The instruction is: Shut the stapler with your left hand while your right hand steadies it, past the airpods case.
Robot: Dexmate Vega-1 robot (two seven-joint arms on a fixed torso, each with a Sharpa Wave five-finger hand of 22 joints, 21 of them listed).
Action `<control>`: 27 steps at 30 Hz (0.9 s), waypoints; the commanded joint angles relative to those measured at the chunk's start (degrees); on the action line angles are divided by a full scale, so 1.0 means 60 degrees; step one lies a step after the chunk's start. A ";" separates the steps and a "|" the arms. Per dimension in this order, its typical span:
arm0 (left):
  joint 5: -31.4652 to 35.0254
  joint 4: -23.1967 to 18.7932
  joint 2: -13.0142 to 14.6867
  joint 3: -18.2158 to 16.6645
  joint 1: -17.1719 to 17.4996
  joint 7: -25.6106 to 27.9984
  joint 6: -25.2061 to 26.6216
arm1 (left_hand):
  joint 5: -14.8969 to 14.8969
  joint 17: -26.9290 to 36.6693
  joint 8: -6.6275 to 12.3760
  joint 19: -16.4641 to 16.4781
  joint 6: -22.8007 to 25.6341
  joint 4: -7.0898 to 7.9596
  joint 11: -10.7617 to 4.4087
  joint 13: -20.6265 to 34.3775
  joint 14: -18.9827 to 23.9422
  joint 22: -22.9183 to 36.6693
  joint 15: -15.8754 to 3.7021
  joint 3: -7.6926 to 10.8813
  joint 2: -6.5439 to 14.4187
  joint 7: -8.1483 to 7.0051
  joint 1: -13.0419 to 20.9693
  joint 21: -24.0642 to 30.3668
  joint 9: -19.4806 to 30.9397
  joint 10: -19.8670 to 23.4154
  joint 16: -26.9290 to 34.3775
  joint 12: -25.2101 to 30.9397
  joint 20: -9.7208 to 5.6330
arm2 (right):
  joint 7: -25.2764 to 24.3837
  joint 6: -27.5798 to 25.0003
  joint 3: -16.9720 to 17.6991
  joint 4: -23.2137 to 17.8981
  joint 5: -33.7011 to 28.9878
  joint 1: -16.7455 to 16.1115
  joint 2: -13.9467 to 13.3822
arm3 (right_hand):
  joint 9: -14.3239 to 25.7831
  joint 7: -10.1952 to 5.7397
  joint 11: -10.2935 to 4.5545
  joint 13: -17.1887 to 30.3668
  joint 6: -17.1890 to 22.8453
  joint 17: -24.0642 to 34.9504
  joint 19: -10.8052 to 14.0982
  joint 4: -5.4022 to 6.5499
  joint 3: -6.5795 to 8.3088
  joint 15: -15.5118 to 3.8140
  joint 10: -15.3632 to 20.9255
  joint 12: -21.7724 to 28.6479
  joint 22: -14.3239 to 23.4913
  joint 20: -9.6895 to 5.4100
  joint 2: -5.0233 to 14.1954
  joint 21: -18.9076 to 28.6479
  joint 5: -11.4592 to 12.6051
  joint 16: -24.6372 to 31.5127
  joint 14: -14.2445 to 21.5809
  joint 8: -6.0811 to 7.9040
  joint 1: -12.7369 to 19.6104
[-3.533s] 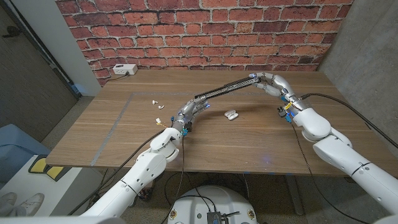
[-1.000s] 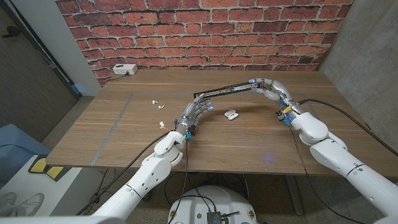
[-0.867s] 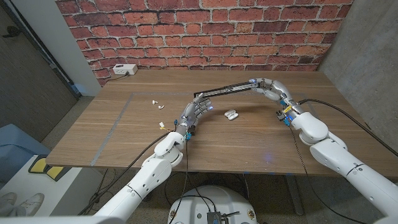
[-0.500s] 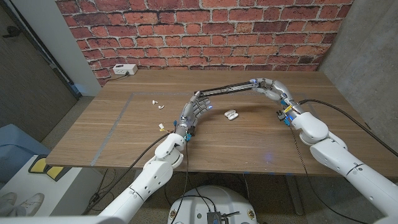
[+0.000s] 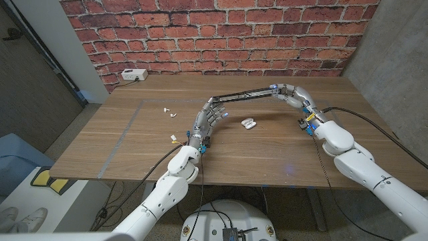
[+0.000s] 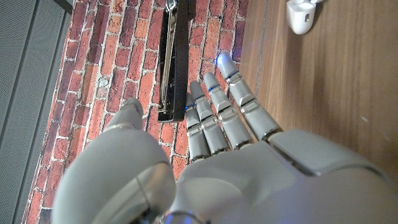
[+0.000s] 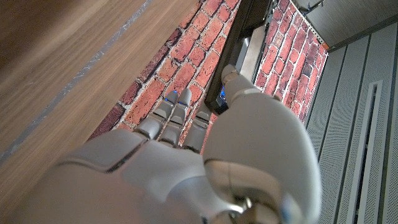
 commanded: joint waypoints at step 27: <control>-0.0057 0.0211 -0.0106 0.0049 -0.0021 -0.0311 -0.0172 | -0.0113 -0.0023 0.0054 -0.1165 -0.1081 -0.0263 0.0241 -0.0193 -0.1382 0.0011 -0.0335 0.0148 0.0095 0.0045 -0.0122 -0.0667 -0.0039 -0.0941 0.0033 0.0104 0.0344 | -0.0126 0.0120 0.0116 0.0017 0.0610 -0.0115 0.0462 | 0.0118 0.0660 -0.0133 -0.0168 0.0661 -0.0021 0.0679 -0.0318 0.0137 -0.1754 0.1626 0.0458 0.0002 0.0508 -0.0218 0.0279 0.0273 0.0062 0.0898 0.0045 0.0254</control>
